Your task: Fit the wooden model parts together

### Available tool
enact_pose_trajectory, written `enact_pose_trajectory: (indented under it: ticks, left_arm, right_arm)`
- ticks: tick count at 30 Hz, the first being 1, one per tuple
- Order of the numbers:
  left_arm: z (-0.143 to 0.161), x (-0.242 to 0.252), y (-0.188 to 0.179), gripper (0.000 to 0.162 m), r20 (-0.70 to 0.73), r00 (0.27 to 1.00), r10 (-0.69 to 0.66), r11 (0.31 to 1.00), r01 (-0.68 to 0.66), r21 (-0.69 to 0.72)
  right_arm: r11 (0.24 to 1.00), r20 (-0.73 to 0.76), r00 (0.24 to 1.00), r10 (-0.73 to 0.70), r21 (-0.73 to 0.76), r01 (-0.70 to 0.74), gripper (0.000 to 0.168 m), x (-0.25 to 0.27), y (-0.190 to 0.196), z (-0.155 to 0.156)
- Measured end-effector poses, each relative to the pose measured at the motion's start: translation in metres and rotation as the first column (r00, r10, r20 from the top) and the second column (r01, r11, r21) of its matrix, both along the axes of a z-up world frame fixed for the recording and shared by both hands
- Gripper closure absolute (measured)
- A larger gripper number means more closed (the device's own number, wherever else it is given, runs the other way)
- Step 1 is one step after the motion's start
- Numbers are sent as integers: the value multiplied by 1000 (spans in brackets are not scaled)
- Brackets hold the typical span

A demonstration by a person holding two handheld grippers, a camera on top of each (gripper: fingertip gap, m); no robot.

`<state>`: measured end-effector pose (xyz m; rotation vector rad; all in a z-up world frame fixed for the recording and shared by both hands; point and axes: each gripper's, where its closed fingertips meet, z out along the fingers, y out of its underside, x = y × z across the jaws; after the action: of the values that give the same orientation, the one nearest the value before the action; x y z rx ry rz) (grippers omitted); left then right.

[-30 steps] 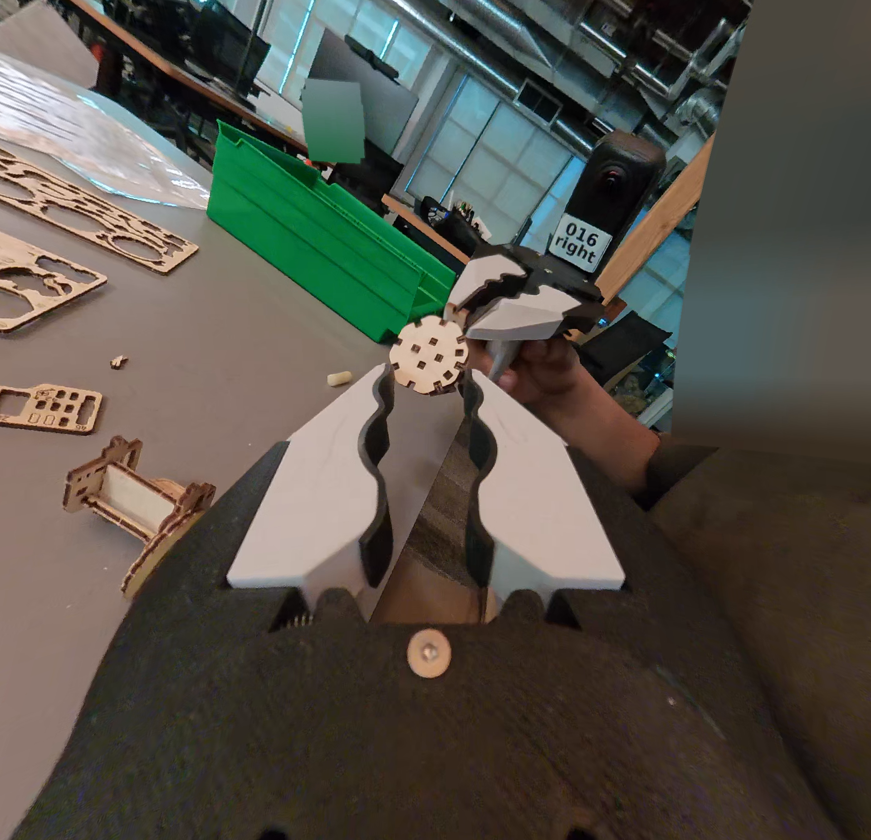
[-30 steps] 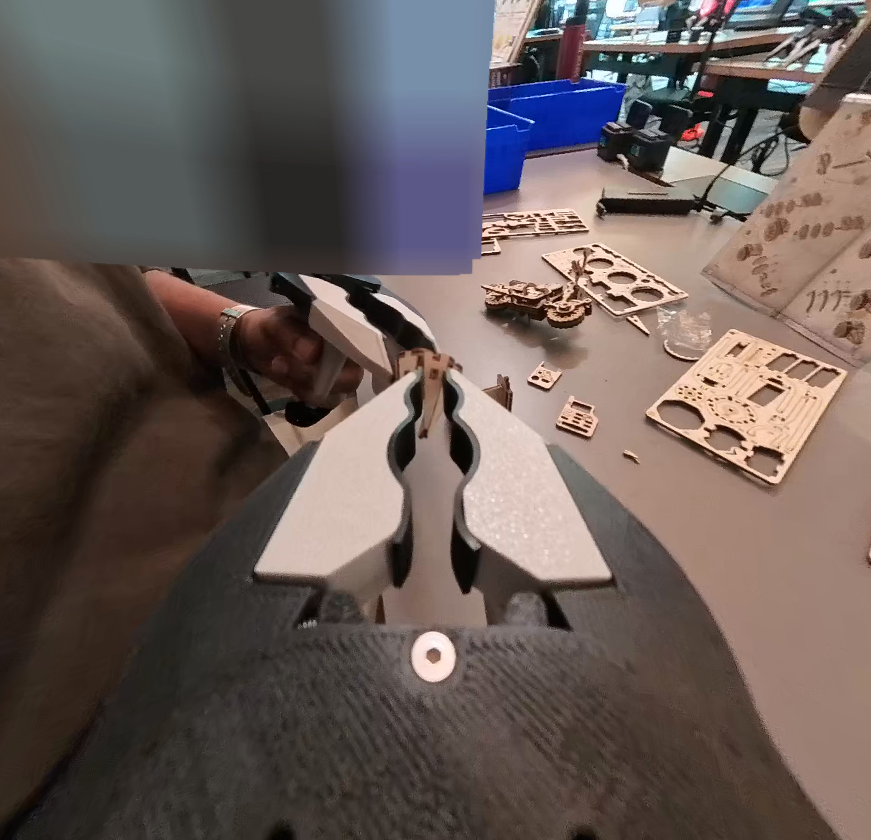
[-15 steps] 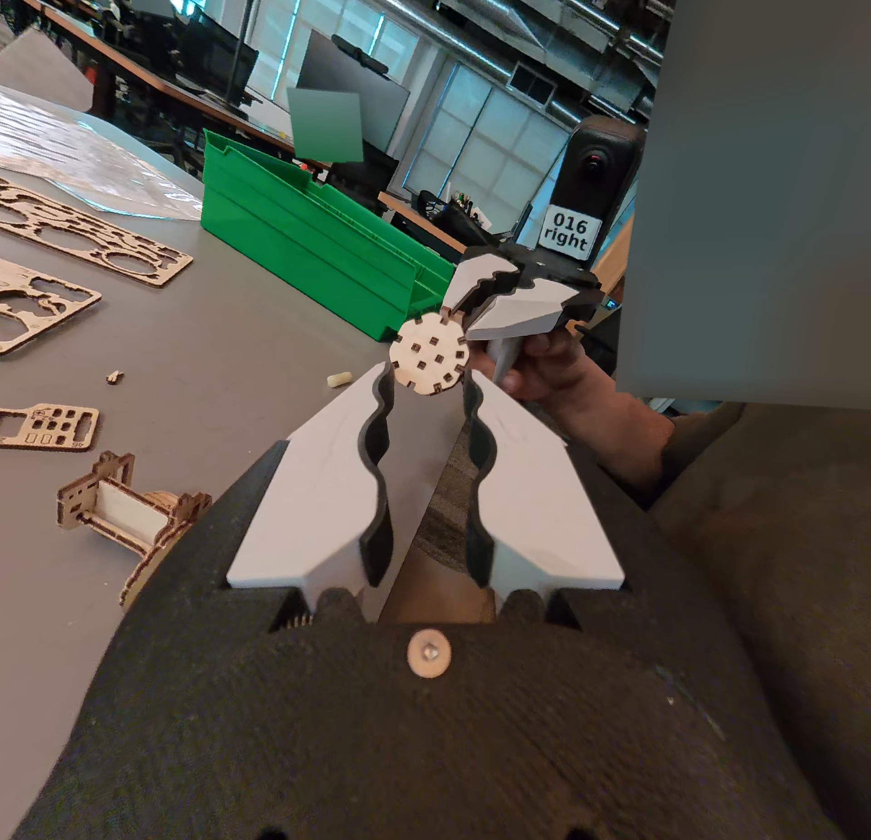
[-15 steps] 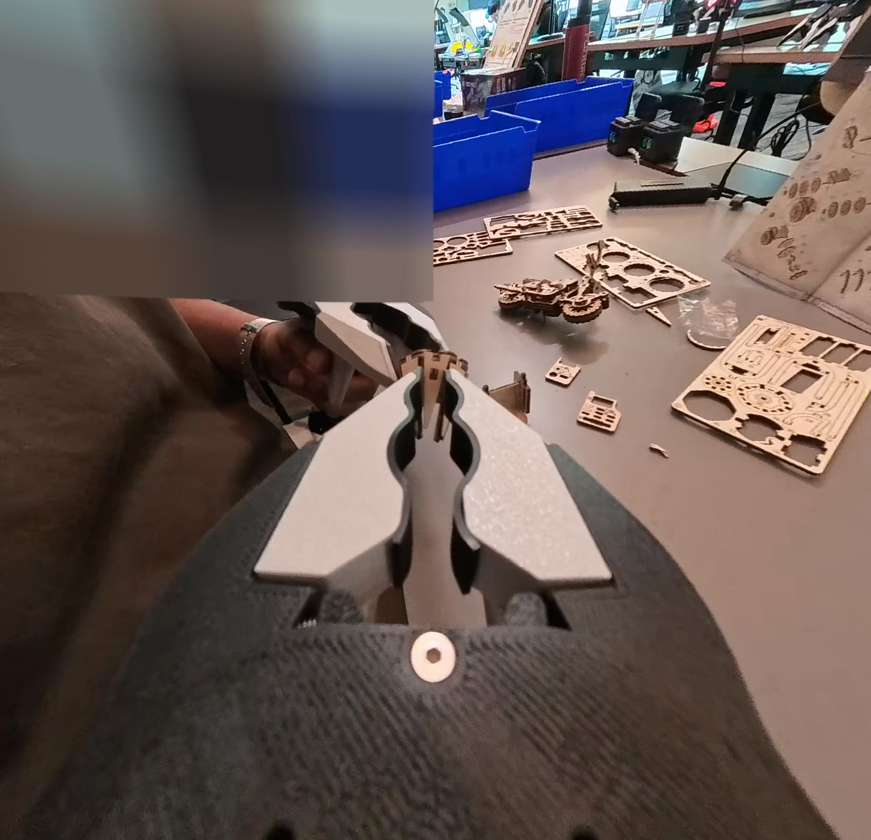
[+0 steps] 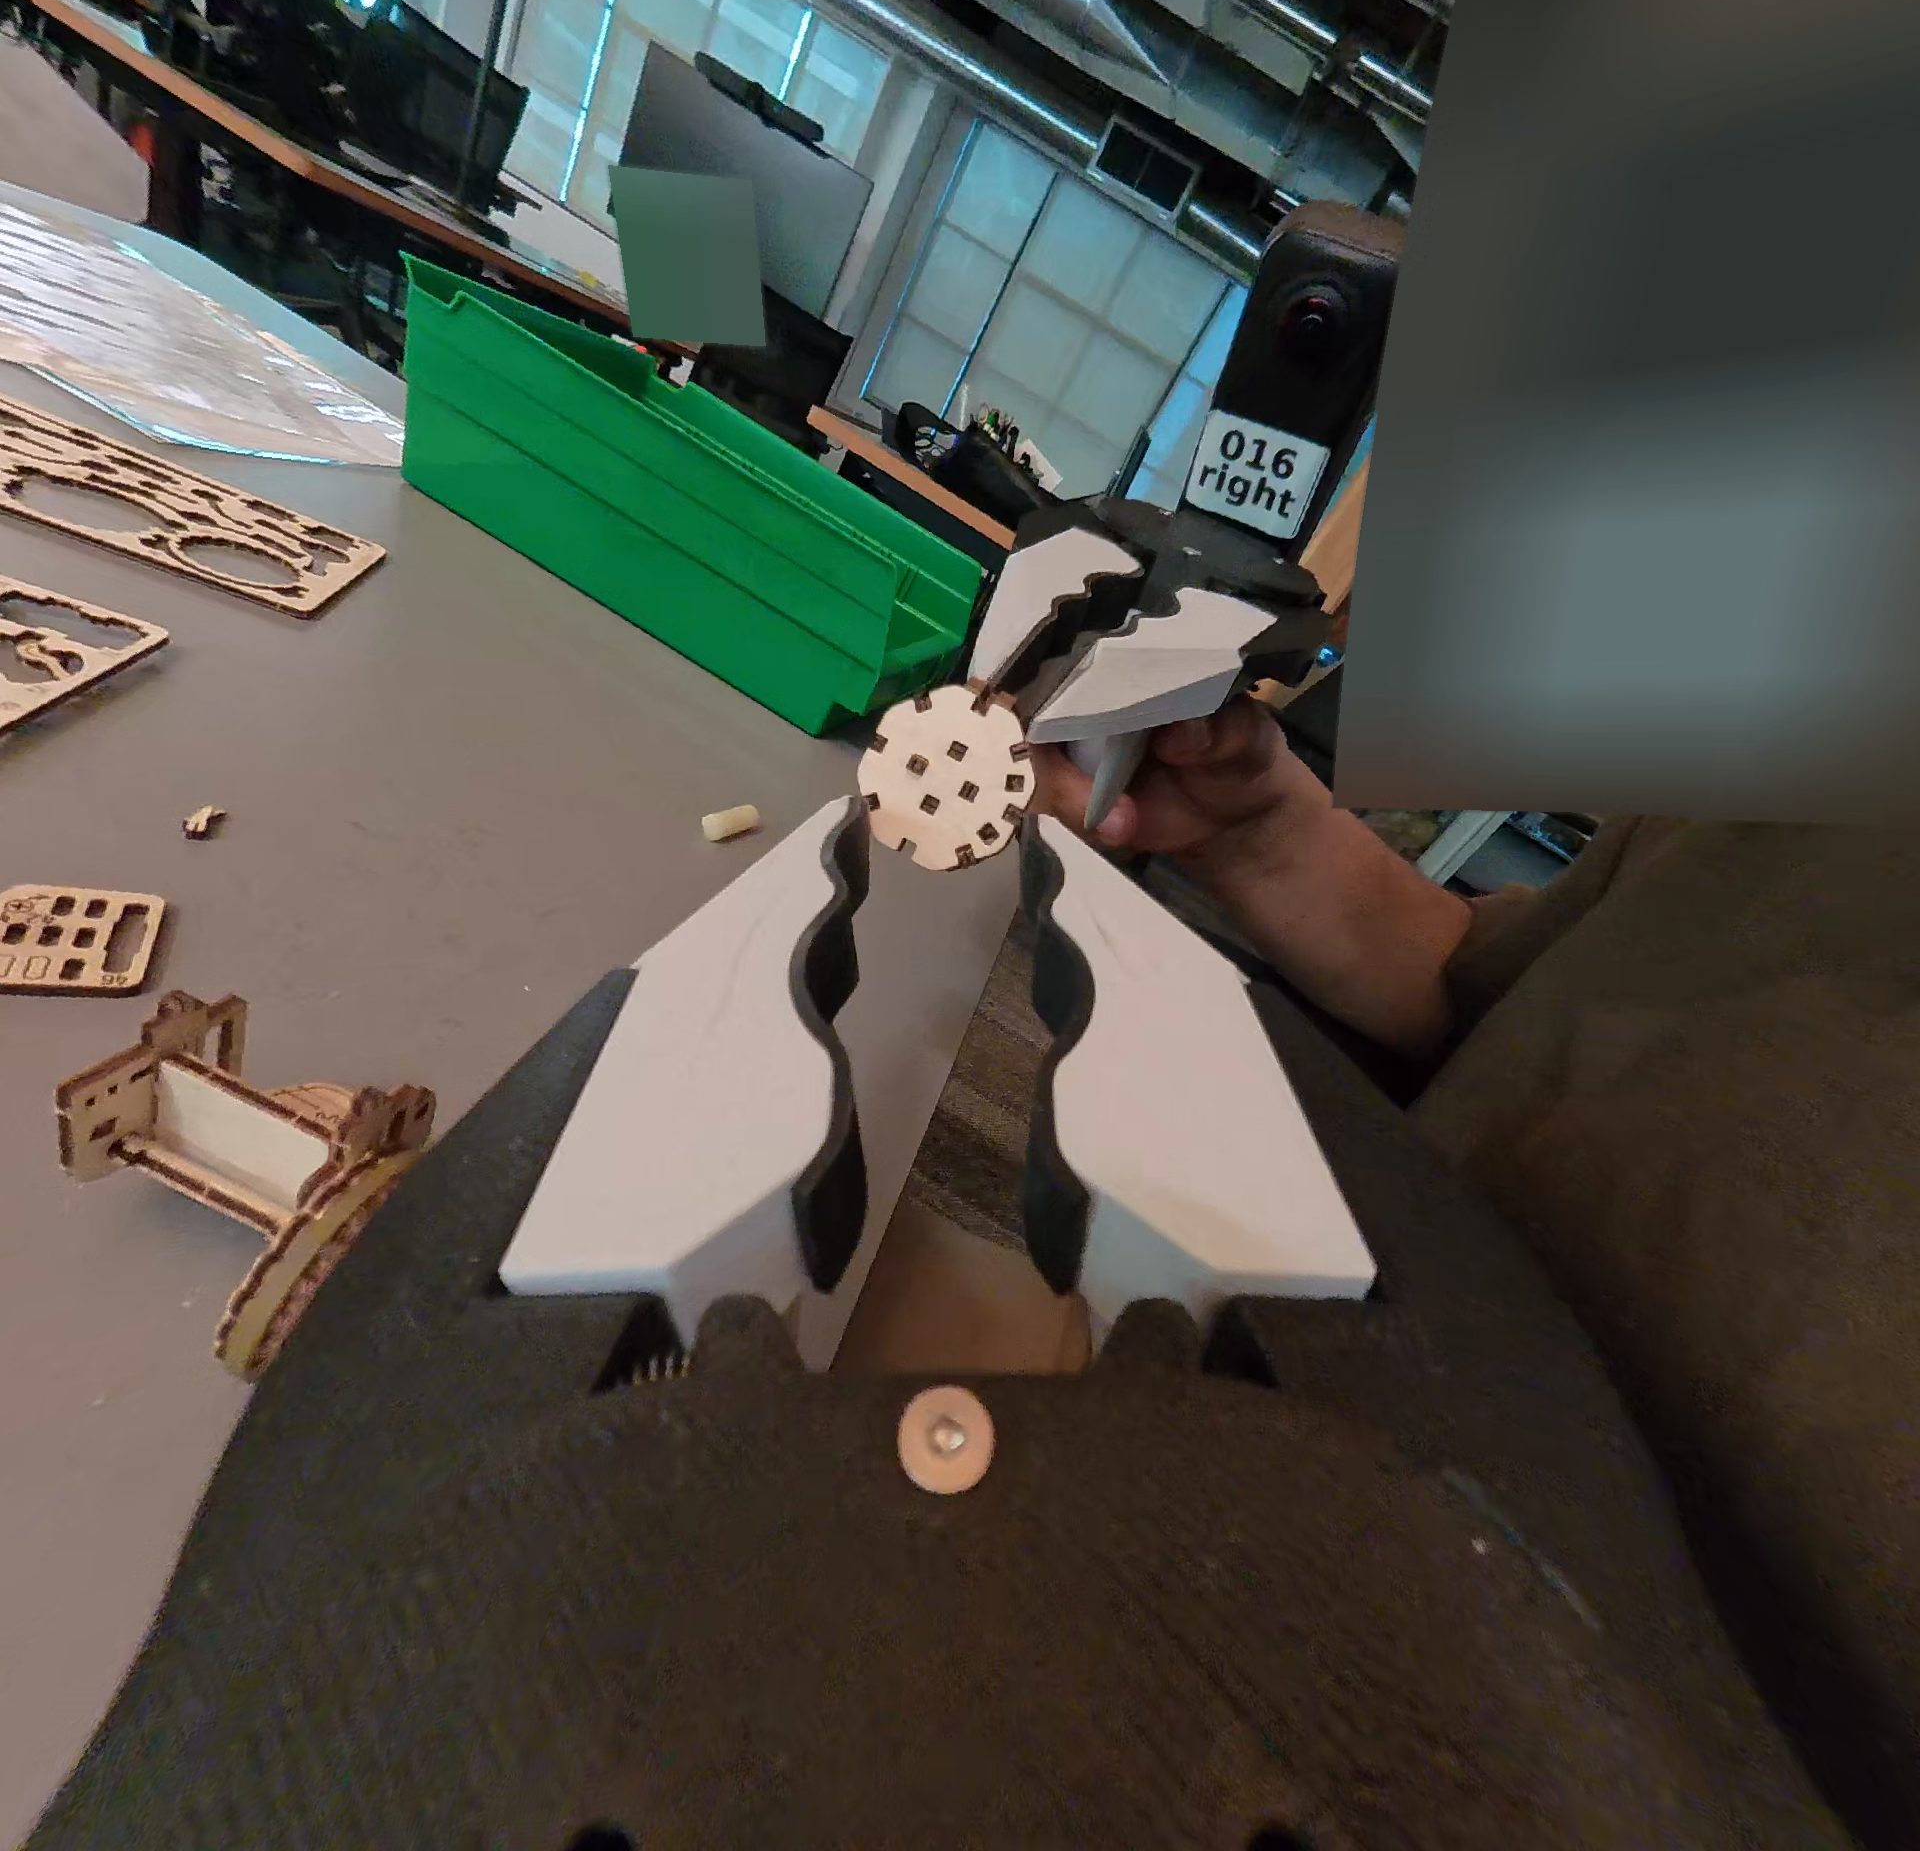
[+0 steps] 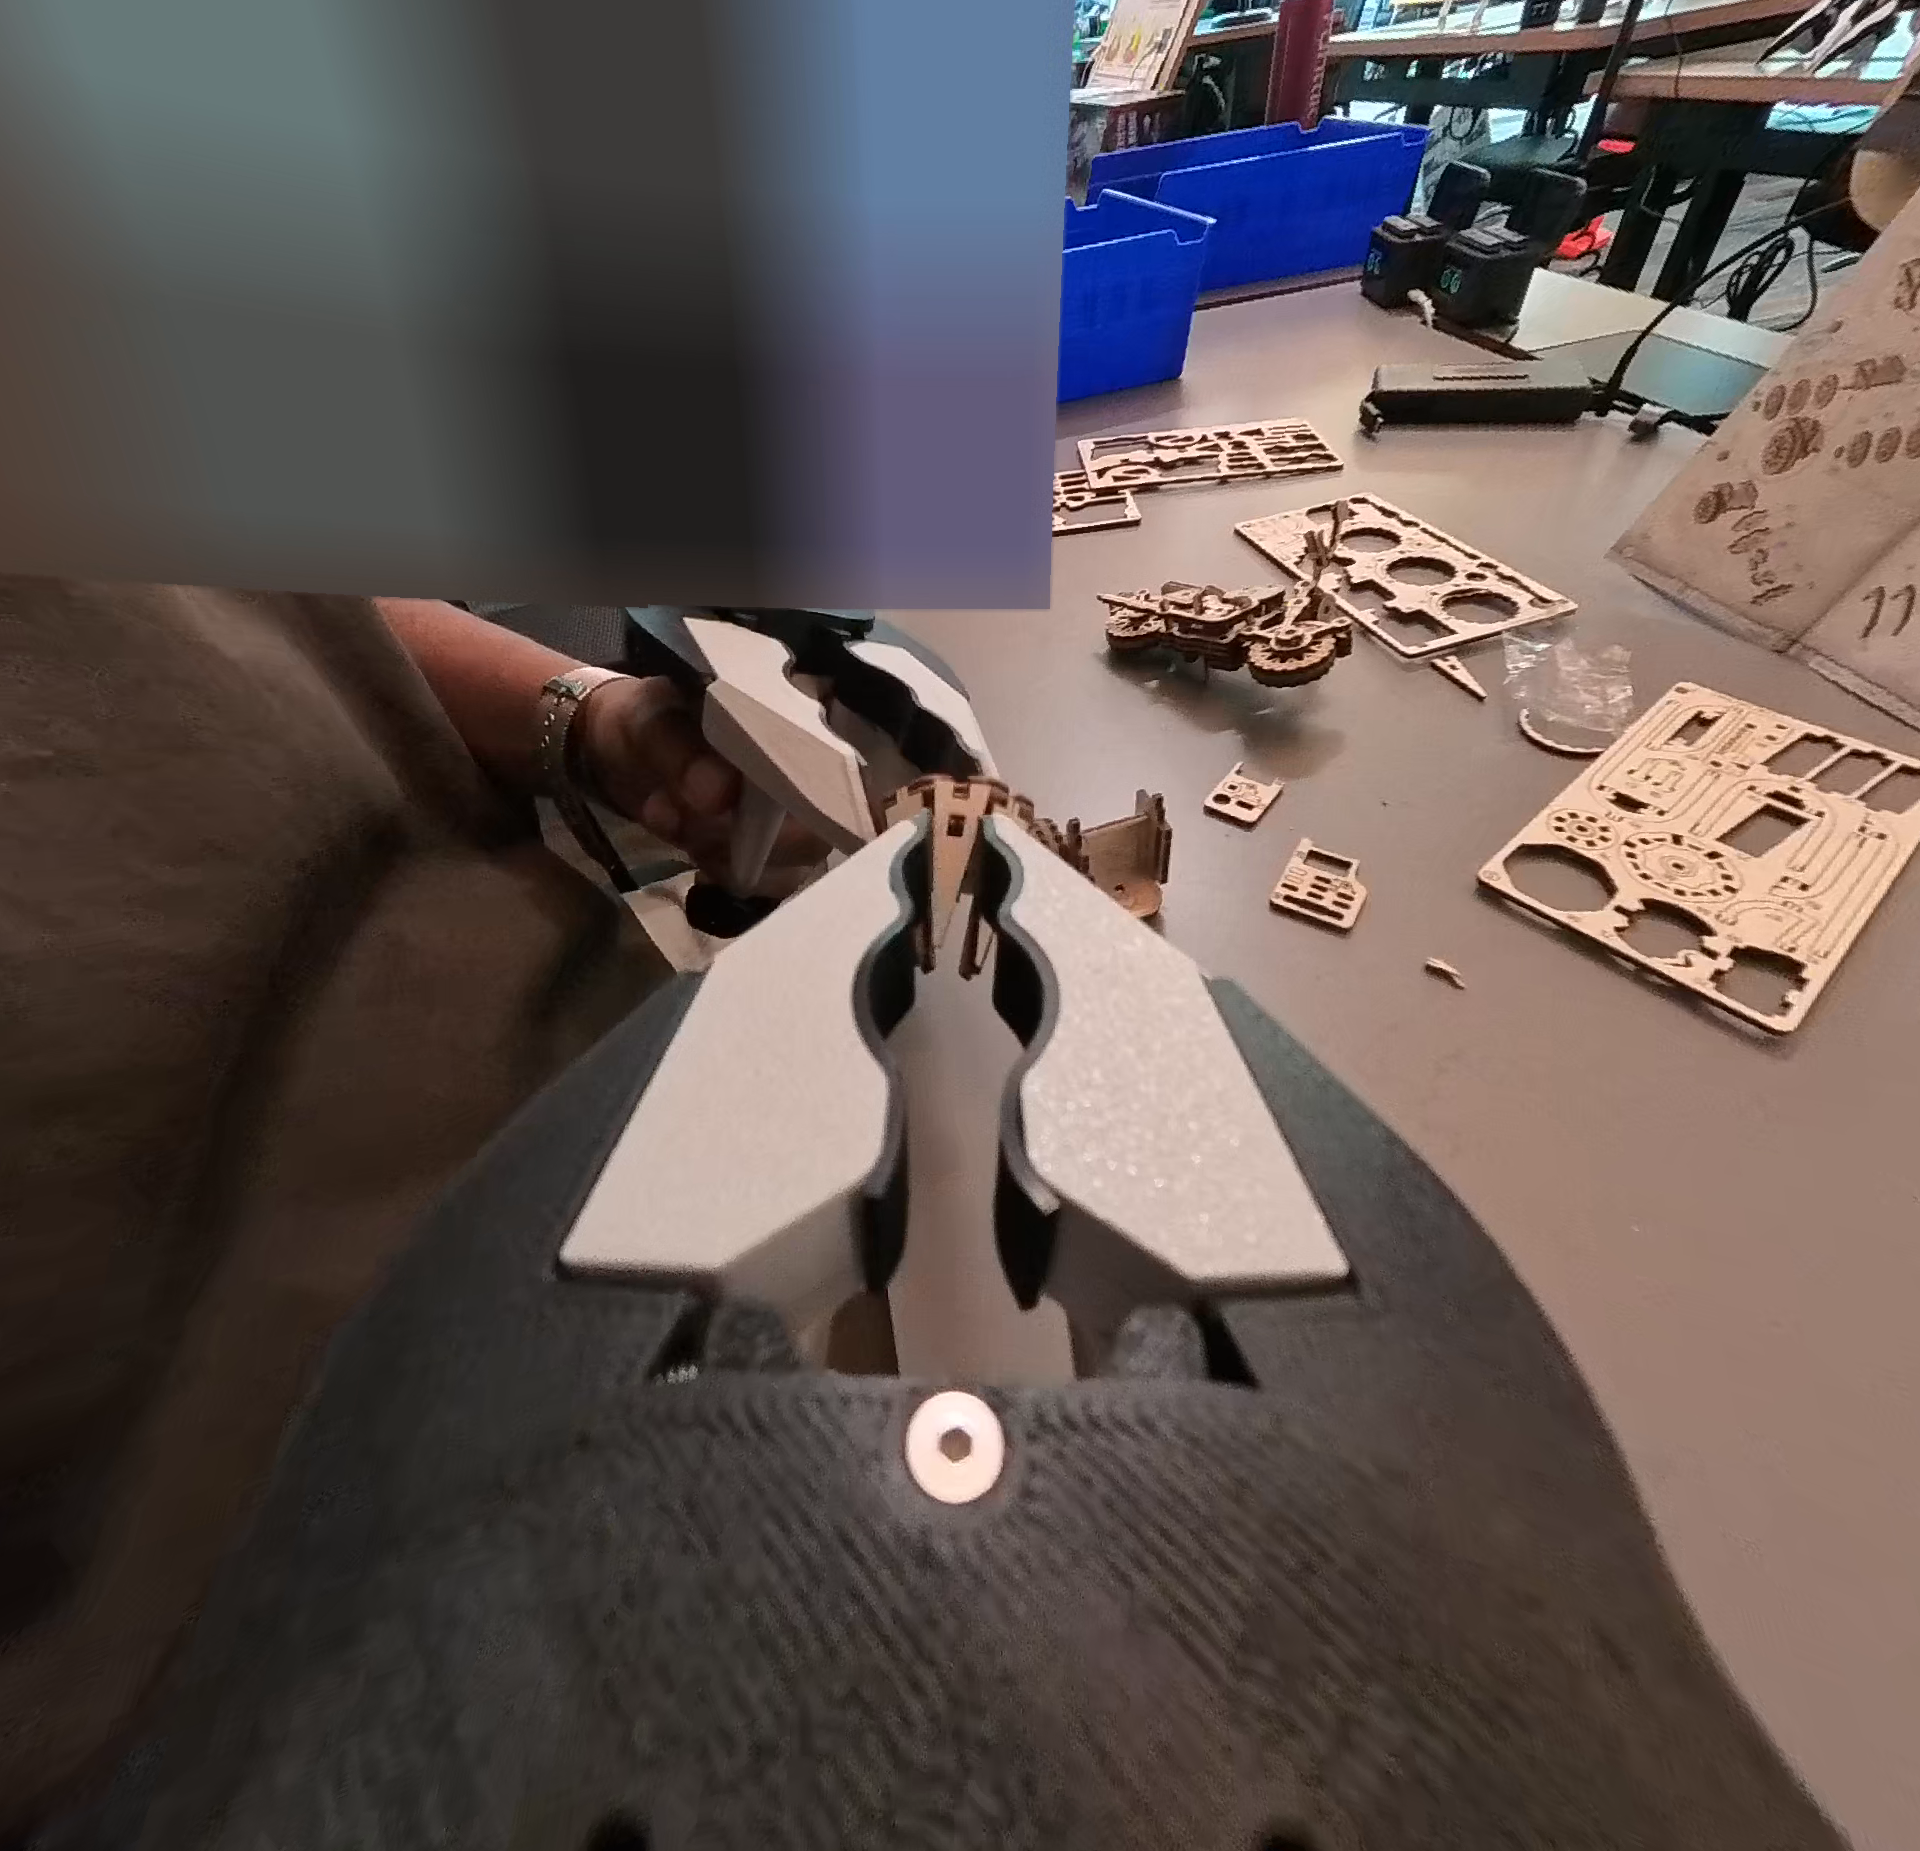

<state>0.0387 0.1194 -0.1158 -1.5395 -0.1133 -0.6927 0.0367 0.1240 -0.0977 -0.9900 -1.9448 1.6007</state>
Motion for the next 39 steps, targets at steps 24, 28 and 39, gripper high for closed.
enact_pose_trajectory:
  ticks: [24, 28, 39]
  left_arm:
    - [5, 3, -3, 136, 31, 999, -37, 999, 36, 33]
    - [7, 5, -3, 136, 52, 998, -44, 998, 42, 45]
    - [11, 0, -4, 136, 102, 994, -34, 998, 27, 63]
  right_arm:
    - [999, -13, 1000, 26, -26, -27, 162, 4, -4, 5]
    - [999, -17, 1000, 26, -20, -27, 162, 4, -5, 7]
    - [1000, -22, 1000, 19, -19, -19, 159, 4, -5, 9]
